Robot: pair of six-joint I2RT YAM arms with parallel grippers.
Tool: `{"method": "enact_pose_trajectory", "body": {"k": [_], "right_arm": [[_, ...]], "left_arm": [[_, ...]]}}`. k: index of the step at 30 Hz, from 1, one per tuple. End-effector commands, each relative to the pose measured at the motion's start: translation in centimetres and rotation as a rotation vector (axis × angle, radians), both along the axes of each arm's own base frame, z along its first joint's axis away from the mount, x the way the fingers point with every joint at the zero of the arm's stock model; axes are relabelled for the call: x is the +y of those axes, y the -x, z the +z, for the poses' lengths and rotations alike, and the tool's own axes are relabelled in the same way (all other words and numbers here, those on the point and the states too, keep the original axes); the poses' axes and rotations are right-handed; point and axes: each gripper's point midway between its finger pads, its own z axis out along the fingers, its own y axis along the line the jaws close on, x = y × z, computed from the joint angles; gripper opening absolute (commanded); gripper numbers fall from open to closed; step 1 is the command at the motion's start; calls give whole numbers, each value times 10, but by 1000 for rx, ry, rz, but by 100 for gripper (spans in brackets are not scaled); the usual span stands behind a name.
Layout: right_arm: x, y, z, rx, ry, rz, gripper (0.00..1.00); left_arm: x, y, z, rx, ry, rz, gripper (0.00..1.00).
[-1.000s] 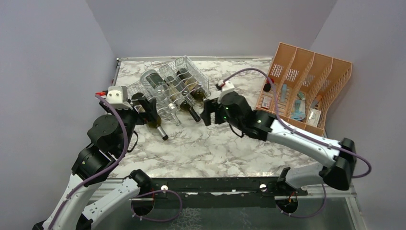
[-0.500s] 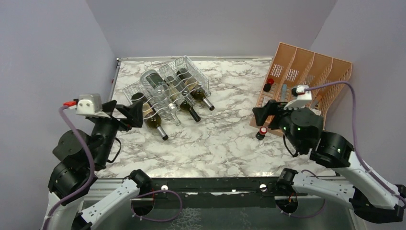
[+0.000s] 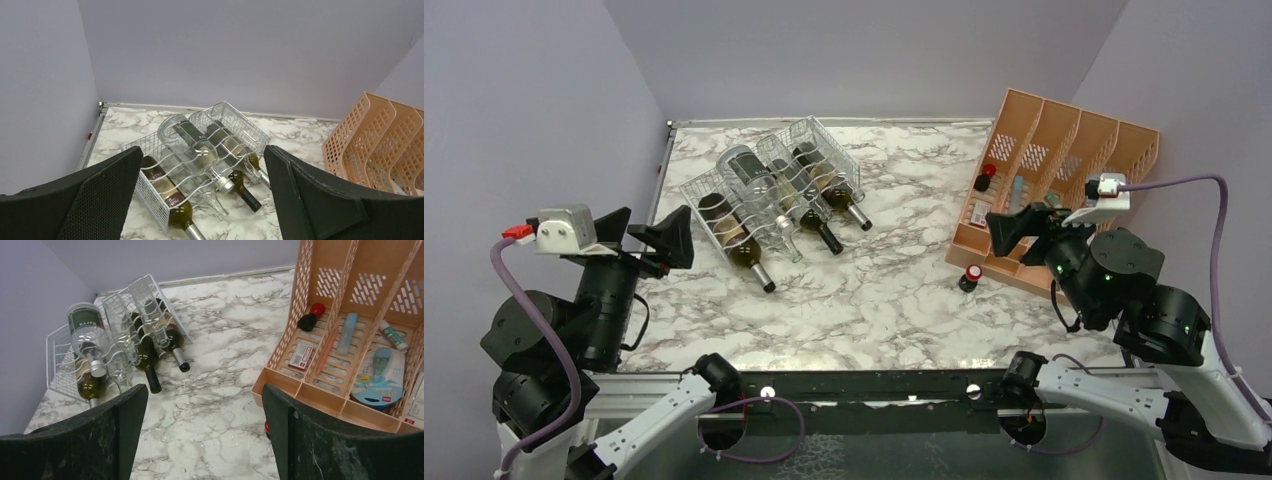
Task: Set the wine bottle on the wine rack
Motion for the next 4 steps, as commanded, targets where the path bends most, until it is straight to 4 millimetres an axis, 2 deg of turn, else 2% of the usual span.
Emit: {"method": "enact_pose_trajectory", "body": {"k": [1,4], "right_arm": [[-9,-1,1,-16,39,-30,87],[-9,-3,-1,-5,46,-42,89]], "left_arm": [[11,5,0,-1,-25,35,99],[10,4,-2,3,-28,35,99]]}}
